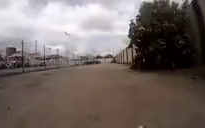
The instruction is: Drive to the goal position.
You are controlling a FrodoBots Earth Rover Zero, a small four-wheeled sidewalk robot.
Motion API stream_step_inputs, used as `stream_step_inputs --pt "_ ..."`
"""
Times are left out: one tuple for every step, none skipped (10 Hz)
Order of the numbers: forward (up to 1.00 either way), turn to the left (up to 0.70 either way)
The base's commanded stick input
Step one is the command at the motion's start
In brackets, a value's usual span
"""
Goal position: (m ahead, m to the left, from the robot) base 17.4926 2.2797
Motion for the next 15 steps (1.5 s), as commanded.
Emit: stream_step_inputs --pt "1.0 0.0" --pt "1.0 0.0" --pt "1.0 0.0" --pt "1.0 0.0" --pt "1.0 0.0" --pt "1.0 0.0" --pt "1.0 0.0" --pt "1.0 0.0" --pt "1.0 0.0" --pt "1.0 0.0" --pt "1.0 0.0" --pt "1.0 0.0" --pt "1.0 0.0" --pt "1.0 0.0" --pt "1.0 0.0"
